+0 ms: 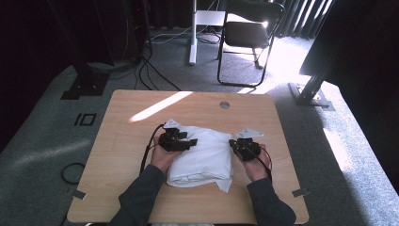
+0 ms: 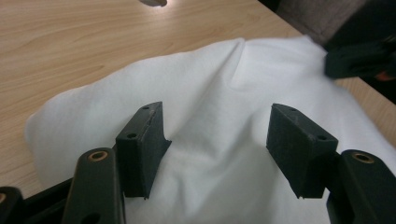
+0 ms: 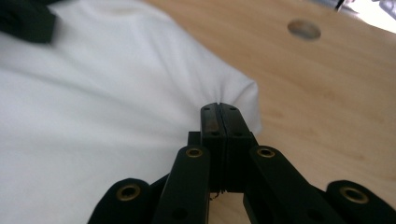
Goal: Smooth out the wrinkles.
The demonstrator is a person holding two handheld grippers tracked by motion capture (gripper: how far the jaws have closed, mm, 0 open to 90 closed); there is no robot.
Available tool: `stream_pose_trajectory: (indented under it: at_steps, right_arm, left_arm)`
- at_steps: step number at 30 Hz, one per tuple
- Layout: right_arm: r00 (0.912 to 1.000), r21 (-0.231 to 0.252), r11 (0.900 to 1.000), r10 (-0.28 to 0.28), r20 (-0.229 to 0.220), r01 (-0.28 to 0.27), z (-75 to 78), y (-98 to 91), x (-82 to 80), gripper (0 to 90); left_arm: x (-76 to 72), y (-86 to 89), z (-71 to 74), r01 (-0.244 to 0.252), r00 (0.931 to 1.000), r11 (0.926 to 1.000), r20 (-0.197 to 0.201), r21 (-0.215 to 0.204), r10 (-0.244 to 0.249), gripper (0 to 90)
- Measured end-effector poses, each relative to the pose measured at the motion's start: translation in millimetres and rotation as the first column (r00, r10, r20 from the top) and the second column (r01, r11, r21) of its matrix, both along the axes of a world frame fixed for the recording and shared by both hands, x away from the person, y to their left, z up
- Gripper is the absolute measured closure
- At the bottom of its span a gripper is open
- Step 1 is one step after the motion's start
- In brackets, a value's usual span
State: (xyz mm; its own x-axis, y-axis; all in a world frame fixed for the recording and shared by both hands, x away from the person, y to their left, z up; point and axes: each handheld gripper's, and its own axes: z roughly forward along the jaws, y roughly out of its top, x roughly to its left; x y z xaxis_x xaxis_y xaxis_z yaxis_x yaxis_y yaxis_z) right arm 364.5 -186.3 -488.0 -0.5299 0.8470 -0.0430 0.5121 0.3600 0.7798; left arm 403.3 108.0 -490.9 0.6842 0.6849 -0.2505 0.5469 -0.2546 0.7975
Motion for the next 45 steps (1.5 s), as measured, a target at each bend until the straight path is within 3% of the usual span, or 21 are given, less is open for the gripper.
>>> stream_pose_trajectory:
  at_steps: [3,5,6,7,8,9,10,11,15,17,18,19,21,25,27,29,31,33,37,39,45]
  right_arm:
    - [0.9997,0.005,0.9999,-0.016,-0.019,0.016,-3.6,-5.1,-0.1,89.2]
    - [0.9993,-0.014,0.9997,-0.023,-0.031,0.022,-3.2,-6.3,0.4,88.4]
    - [0.9989,-0.020,0.9987,-0.046,-0.005,0.046,1.5,-6.6,-1.0,76.1]
    - [0.9981,0.000,0.9985,-0.056,0.027,0.056,6.2,-7.0,-2.4,70.4]
    - [0.9981,0.000,0.9985,-0.056,0.027,0.056,6.2,-7.0,-2.4,70.4]
    - [0.9970,0.039,0.9982,-0.048,0.062,0.045,12.1,-7.4,-4.1,66.1]
    - [0.9970,0.039,0.9982,-0.048,0.062,0.045,12.1,-7.4,-4.1,66.1]
    - [0.9907,0.073,0.9971,-0.032,0.132,0.022,28.2,-1.0,-3.5,58.3]
    - [0.9899,0.056,0.9982,0.012,0.141,-0.020,33.5,12.0,11.1,56.1]
    - [0.9932,0.042,0.9980,0.042,0.109,-0.047,27.9,18.0,22.5,57.3]
    - [0.9950,0.030,0.9976,0.060,0.080,-0.063,23.5,20.2,28.2,62.6]
    - [0.9961,0.020,0.9965,0.080,0.037,-0.081,18.7,21.8,33.0,74.4]
    - [0.9974,-0.010,0.9973,0.073,0.000,-0.073,12.0,22.2,36.3,86.5]
    - [0.9983,0.060,0.9975,0.035,0.046,-0.037,21.5,10.2,25.4,87.6]
    - [0.9983,0.042,0.9988,0.023,0.054,-0.025,24.0,7.5,19.5,86.7]
    - [0.9987,0.007,0.9999,0.016,0.049,-0.016,20.5,4.4,15.4,78.9]
    - [0.9995,-0.007,1.0000,-0.006,0.031,0.007,14.5,-0.6,12.1,71.4]
    - [0.9999,0.016,0.9998,0.013,0.009,-0.013,10.1,-6.2,7.3,62.1]
    - [0.9912,0.040,0.9969,0.063,0.116,-0.068,16.1,-7.5,-16.4,54.1]
    - [0.9825,0.036,0.9894,0.135,0.129,-0.140,17.2,-3.0,-27.1,52.7]
    - [0.9812,0.011,0.9812,0.192,0.016,-0.192,-12.5,-2.5,-35.4,48.5]
  left_arm:
    - [-12.4,-0.8,12.0,0.041,0.9982,0.9990,0.044,-0.017,-0.040,36.5]
    - [-15.5,-2.8,13.5,0.057,0.9973,0.9982,0.047,-0.019,-0.056,37.9]
    - [-20.3,-8.9,13.2,0.084,0.9952,0.9965,0.051,0.002,-0.084,38.2]
    - [-22.0,-12.5,11.8,0.096,0.9941,0.9953,0.049,0.015,-0.097,38.1]
    - [-22.0,-12.5,11.8,0.096,0.9941,0.9953,0.049,0.015,-0.097,38.1]
    - [-22.0,-12.5,11.8,0.096,0.9941,0.9953,0.049,0.015,-0.097,38.1]
    - [-24.5,-19.8,8.6,0.115,0.9922,0.9926,0.043,0.037,-0.117,38.1]
    - [-28.0,-26.5,6.9,0.146,0.9884,0.9886,0.037,0.038,-0.147,39.5]
    - [-40.2,-42.7,4.4,0.201,0.9781,0.9769,0.041,0.073,-0.204,39.4]
    - [-44.6,-47.9,1.4,0.207,0.9771,0.9734,0.030,0.098,-0.211,39.3]
    - [-46.3,-48.6,-0.3,0.210,0.9767,0.9726,0.025,0.100,-0.213,39.3]
    - [-48.0,-49.2,-2.6,0.209,0.9770,0.9733,0.022,0.094,-0.212,39.2]
    - [-51.1,-48.5,-6.4,0.217,0.9756,0.9725,0.014,0.084,-0.219,39.3]
    - [-54.6,-46.1,-5.5,0.233,0.9718,0.9713,0.022,0.045,-0.235,40.0]
    - [-58.6,-48.0,-3.3,0.247,0.9684,0.9685,0.029,0.033,-0.248,40.1]
    - [-63.7,-51.1,-2.5,0.260,0.9646,0.9646,0.036,0.047,-0.261,39.7]
    - [-68.9,-53.3,-2.7,0.271,0.9617,0.9621,0.036,0.032,-0.272,39.6]
    - [-74.6,-55.4,-2.5,0.282,0.9581,0.9591,0.046,0.031,-0.283,39.5]
    - [-82.2,-58.9,-2.1,0.301,0.9516,0.9534,0.058,0.019,-0.302,39.2]
    - [-82.4,-59.5,-5.3,0.305,0.9515,0.9522,0.039,0.008,-0.305,39.2]
    - [-85.8,-58.5,-14.5,0.304,0.9521,0.9527,0.034,0.015,-0.304,39.0]
